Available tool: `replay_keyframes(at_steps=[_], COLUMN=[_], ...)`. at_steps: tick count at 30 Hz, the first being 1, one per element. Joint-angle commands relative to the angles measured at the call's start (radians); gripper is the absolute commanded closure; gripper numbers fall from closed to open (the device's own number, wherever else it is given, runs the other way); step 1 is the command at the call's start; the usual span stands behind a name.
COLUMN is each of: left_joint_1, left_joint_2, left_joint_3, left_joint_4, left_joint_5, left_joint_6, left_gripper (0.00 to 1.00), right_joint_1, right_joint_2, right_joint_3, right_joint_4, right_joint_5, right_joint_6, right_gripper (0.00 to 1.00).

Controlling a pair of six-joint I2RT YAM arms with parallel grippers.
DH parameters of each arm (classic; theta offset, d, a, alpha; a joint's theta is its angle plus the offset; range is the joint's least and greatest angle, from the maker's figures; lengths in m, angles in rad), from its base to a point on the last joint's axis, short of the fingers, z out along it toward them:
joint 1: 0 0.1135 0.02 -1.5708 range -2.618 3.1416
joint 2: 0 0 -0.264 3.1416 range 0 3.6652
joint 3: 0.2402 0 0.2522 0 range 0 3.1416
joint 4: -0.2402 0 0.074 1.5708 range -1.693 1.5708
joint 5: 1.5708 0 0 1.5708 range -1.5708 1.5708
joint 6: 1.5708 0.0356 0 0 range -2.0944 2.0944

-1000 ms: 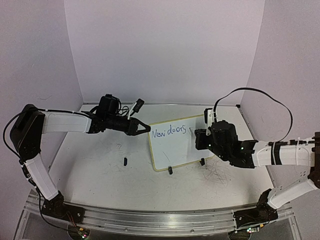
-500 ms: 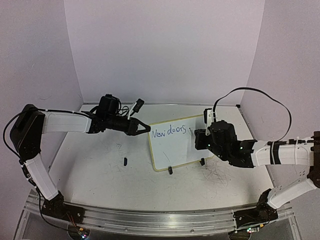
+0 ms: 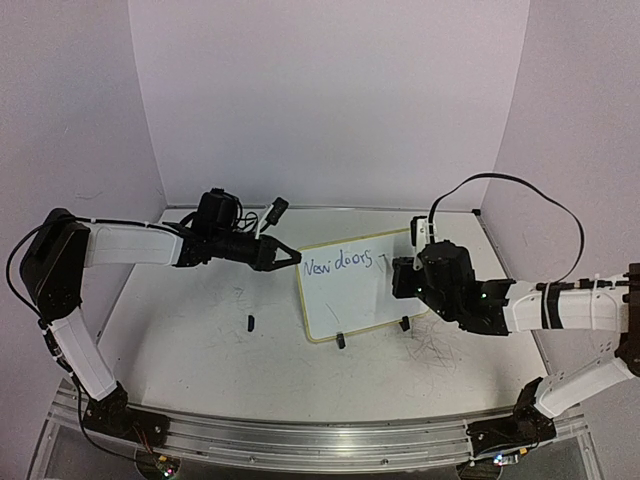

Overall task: Write a sentence on the whiteboard
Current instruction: Write a sentence on the whiteboard stand.

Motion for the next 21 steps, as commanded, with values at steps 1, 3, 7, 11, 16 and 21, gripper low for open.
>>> replay_keyframes(at_steps=[1,3,7,11,16,21], left_joint_1=[-0.009,-0.009,-0.011,-0.011,-0.011,-0.011], left_joint_2=[-0.02,-0.02,-0.019,-0.017,-0.02,-0.022], left_joint_3=[0.0,-0.001,-0.001,0.0,0.0,-0.001], left_joint_4=[-0.064,-0.064,-0.064,-0.064,-0.064,-0.064], left_joint_5=[-0.013,-0.014,-0.011,-0.01,-0.012,-0.012], left_joint_6=[0.034,0.035,0.034,0.033,0.035,0.036], left_gripper=[1.0,1.0,1.0,1.0,1.0,1.0], right_joint_1=[-0.005,-0.005,-0.005,-0.005,-0.005,-0.005], right_joint_2=[0.014,0.022,0.025,0.029,0.036,0.014], right_joint_3=[0.046,0.053,0.057,0.061,0.055,0.027], right_joint_4=[0.039,0.042,0.048,0.051,0.045,0.027], right_joint_5=[0.015,0.01,0.007,0.0,-0.03,-0.04], right_joint_6=[-0.02,-0.024,-0.027,-0.031,-0.027,-0.005], right_gripper=[1.0,1.0,1.0,1.0,1.0,1.0])
